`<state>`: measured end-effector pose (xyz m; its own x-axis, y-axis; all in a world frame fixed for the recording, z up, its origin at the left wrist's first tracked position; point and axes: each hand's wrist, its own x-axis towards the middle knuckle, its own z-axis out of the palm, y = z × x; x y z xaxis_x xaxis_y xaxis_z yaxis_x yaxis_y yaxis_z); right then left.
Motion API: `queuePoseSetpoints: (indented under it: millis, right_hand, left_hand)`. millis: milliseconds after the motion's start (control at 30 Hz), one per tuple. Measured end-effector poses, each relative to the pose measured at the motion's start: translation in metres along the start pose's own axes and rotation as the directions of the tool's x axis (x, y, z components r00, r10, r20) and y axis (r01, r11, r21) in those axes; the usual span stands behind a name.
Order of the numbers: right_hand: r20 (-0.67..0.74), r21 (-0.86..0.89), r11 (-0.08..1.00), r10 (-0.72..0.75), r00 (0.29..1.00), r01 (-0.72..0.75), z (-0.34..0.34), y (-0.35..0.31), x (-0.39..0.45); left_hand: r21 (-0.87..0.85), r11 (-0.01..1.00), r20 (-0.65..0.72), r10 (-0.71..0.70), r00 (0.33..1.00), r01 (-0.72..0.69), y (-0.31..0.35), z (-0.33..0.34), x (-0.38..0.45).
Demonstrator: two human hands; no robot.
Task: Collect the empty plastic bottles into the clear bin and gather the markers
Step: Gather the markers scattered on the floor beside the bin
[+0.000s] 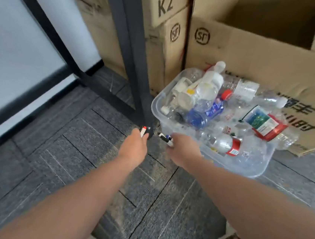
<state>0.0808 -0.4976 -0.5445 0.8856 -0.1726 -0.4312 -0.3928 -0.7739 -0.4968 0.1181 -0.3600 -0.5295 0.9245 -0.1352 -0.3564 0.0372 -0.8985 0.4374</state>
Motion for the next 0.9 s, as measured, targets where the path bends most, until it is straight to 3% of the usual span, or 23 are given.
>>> queuePoseSetpoints:
  millis: [233, 633, 733, 900]
  right_hand:
    - [-0.175, 0.059, 0.981, -0.17, 0.97, 0.183, -0.123, -0.051, -0.048]
    - [-0.547, 0.329, 0.856, -0.172, 0.819, 0.399, -0.304, -0.158, -0.119]
    - [-0.588, 0.36, 0.818, -0.175, 0.79, 0.449, -0.345, -0.186, -0.137]
    - [-0.64, 0.387, 0.744, -0.209, 0.74, 0.545, -0.396, -0.236, -0.153]
  left_hand:
    - [-0.033, 0.971, -0.155, 0.229, 0.961, -0.237, 0.092, -0.102, -0.039]
    - [-0.124, 0.888, -0.394, 0.365, 0.843, -0.443, 0.21, -0.265, -0.105]
    - [-0.023, 0.879, -0.477, 0.41, 0.778, -0.477, 0.237, -0.312, -0.117]
    - [-0.064, 0.806, -0.587, 0.447, 0.675, -0.589, 0.266, -0.387, -0.137]
